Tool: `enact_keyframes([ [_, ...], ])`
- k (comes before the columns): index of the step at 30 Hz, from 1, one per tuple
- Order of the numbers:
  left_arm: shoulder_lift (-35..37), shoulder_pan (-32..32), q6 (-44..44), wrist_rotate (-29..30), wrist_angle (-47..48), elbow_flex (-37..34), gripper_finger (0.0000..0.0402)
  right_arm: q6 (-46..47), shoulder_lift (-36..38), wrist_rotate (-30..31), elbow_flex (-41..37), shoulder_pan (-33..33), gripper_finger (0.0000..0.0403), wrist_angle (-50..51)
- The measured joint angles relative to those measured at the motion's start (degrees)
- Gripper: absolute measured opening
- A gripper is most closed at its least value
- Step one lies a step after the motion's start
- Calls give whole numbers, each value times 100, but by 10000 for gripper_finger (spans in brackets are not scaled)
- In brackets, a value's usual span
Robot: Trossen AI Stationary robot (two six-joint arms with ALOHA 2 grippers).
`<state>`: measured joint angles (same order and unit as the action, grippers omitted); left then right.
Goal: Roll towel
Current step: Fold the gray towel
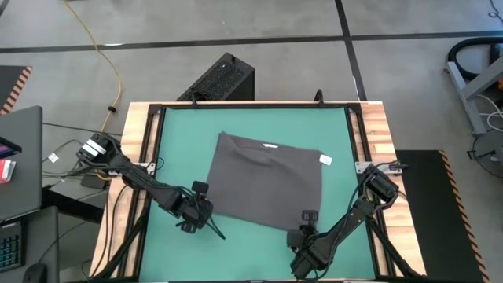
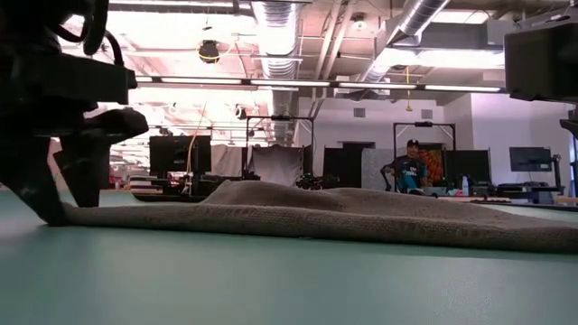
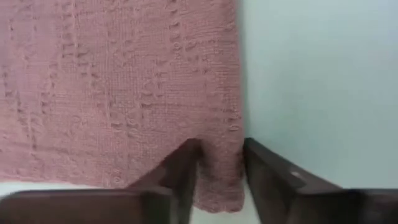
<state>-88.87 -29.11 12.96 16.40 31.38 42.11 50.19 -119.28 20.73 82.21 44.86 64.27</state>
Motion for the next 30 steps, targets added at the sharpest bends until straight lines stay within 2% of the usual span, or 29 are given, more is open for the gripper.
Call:
enact_keyframes([
  [3, -6, 7, 82, 93, -31, -7, 36, 139, 0, 13, 0, 0, 17, 10],
  [5, -12, 11, 279, 172, -6, 62, 11, 264, 0, 53, 19, 0, 15, 99],
  [8, -21, 7, 585, 320, 354, 401, 3, 478, 0, 352, 228, 2, 11, 640],
  [14, -21, -224, 1028, 1098, 1839, 1929, 0, 702, 0, 1193, 1393, -53, 9, 2606],
  [17, -17, -453, 1059, 1893, 2810, 2895, 0, 212, 292, 1714, 1810, -124, 9, 2415],
  [20, -15, -679, 1240, 2674, 3707, 3906, 0, 578, 594, 2336, 2371, -275, 9, 2546],
  [24, -4, -988, 1591, 3381, 5032, 5012, 0, 456, 1040, 3134, 2759, -305, 9, 2322],
  [26, -4, -1093, 1786, 3722, 5622, 5443, 0, 380, 1248, 3523, 3056, -291, 9, 2608],
  [28, -1, -1130, 1812, 4049, 5862, 5794, 0, -126, 1549, 3972, 3310, -286, 9, 2524],
  [30, 55, -1106, 1385, 4402, 5796, 5993, 0, -519, 1824, 4456, 3545, -329, 9, 2568],
])
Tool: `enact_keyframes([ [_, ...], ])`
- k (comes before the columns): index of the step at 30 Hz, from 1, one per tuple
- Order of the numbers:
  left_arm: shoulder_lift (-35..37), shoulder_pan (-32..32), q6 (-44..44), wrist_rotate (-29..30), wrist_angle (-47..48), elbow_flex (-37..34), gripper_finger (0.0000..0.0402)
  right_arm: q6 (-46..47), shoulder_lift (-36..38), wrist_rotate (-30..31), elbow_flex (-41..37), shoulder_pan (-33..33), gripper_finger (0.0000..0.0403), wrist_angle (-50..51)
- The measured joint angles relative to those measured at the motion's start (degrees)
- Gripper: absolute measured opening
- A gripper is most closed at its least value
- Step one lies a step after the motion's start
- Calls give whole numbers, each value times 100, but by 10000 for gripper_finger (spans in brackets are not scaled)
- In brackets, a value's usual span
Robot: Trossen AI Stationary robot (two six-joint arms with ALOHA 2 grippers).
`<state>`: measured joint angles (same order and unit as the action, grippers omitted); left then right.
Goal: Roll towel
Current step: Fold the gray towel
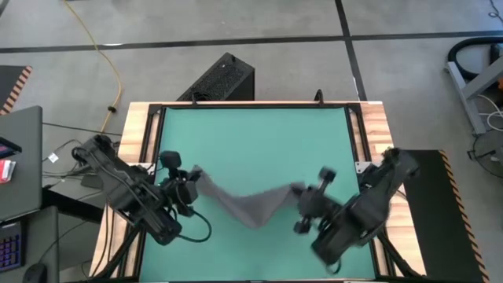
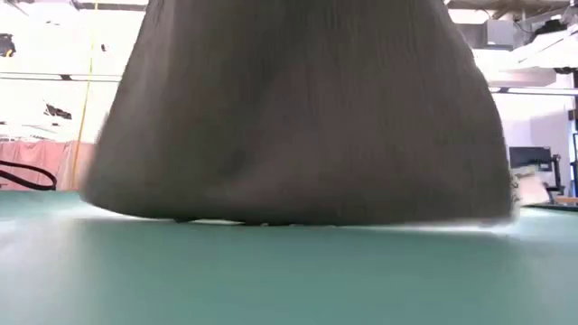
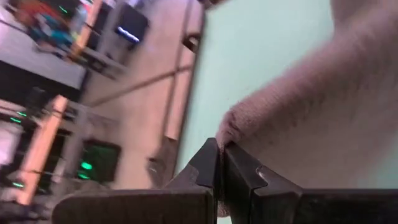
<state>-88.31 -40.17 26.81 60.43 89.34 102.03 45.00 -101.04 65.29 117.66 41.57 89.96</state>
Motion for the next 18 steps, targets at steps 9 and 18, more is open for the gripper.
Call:
enact_keyframes([
  [9, 169, 711, -1083, 1281, 61, 606, 0, -645, 1234, 917, 100, -786, 9, 1],
  [18, 730, 2898, -1370, 996, 63, -80, 0, -1192, 1678, 346, -1073, -2875, 9, 9],
])
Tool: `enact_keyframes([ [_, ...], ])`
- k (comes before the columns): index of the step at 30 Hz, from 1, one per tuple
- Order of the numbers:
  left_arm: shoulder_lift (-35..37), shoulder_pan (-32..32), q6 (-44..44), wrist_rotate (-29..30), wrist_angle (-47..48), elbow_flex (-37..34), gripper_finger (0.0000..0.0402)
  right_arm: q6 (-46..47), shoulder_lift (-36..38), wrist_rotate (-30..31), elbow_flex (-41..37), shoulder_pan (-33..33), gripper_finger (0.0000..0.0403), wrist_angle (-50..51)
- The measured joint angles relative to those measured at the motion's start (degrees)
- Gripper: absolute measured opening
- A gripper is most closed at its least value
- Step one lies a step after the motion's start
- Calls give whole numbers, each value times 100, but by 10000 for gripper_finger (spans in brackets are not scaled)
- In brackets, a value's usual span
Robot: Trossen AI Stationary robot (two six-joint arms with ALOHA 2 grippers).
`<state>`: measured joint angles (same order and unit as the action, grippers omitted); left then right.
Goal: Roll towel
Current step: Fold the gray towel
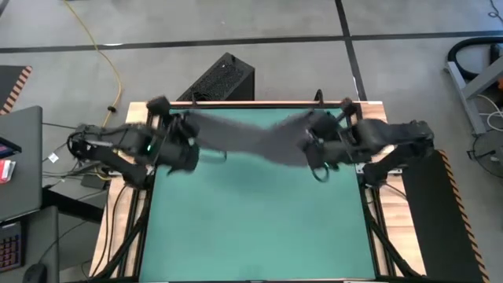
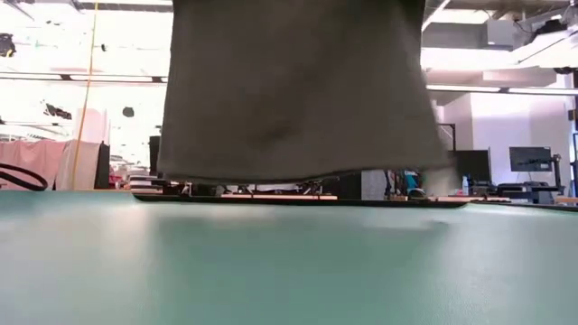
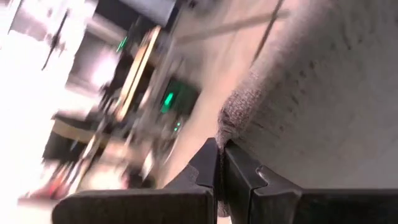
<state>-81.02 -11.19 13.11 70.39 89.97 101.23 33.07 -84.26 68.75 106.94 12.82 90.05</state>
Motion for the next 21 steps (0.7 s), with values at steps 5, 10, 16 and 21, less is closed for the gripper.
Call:
enact_keyframes([
  [5, 206, 1658, -1474, -41, -1367, -657, 0, -734, -115, 418, -505, -1355, 9, -257],
  [10, 237, 2788, -3799, -1289, -3934, -1054, 0, -2374, -132, 579, -915, -2217, 9, -1589],
  [16, 225, 2934, -3909, -1555, -4314, -1250, 0, -3141, -113, 551, -975, -2116, 9, -2346],
  [21, 278, 2565, -2729, -2021, -3656, -1824, 0, -1507, -124, -164, -976, -1353, 9, -1383],
])
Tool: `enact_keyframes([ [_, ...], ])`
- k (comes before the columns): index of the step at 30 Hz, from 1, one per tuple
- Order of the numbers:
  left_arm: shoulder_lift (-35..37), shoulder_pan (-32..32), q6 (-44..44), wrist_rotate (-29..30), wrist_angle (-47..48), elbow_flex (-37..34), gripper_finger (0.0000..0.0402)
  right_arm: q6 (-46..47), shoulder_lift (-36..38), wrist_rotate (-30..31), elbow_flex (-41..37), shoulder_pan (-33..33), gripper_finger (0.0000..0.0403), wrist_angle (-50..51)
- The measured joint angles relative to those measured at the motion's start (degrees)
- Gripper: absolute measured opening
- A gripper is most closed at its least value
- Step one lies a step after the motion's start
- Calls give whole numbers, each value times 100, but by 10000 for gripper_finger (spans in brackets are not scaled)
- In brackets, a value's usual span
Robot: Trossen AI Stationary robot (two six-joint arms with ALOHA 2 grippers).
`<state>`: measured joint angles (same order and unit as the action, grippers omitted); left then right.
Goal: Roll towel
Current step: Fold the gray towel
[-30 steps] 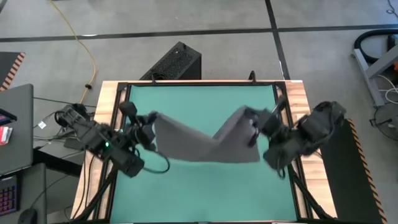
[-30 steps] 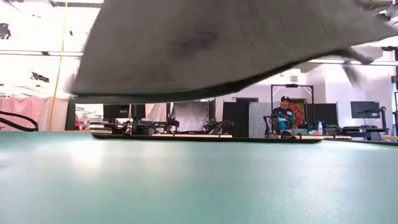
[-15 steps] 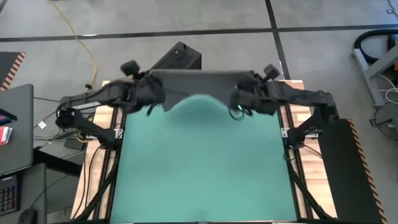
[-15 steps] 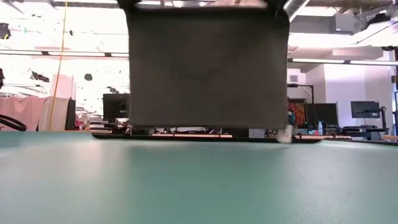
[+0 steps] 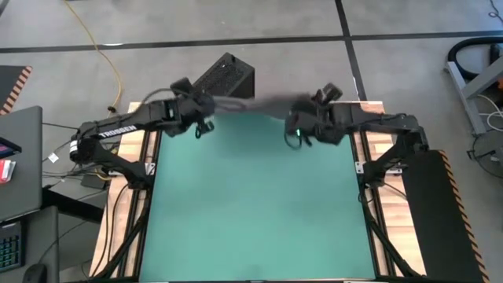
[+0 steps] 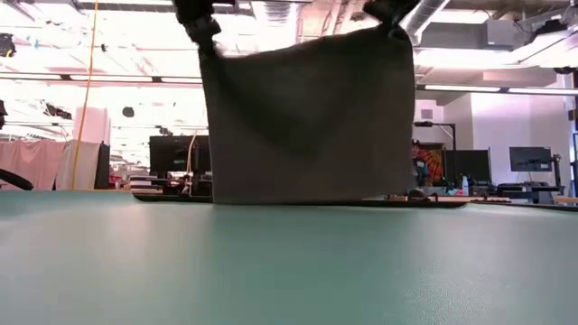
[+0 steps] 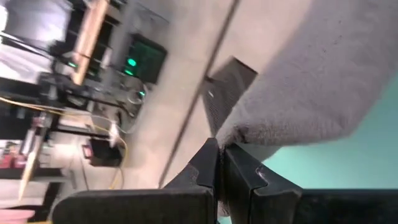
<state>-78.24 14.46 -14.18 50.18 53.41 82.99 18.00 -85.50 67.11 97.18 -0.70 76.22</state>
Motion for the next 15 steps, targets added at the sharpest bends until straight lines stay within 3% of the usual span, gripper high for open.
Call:
enact_keyframes([
  [7, -6, -1199, 1619, -57, 408, -1442, 0, 2793, -4, -946, -773, 1585, 9, 1057],
  [11, -6, -2202, 2730, -161, 400, -1950, 0, 3684, 0, -1206, -1460, 2548, 9, 655],
  [15, -6, -3163, 3782, -699, 156, -2224, 0, 4285, -2, -1496, -2038, 3344, 9, -315],
])
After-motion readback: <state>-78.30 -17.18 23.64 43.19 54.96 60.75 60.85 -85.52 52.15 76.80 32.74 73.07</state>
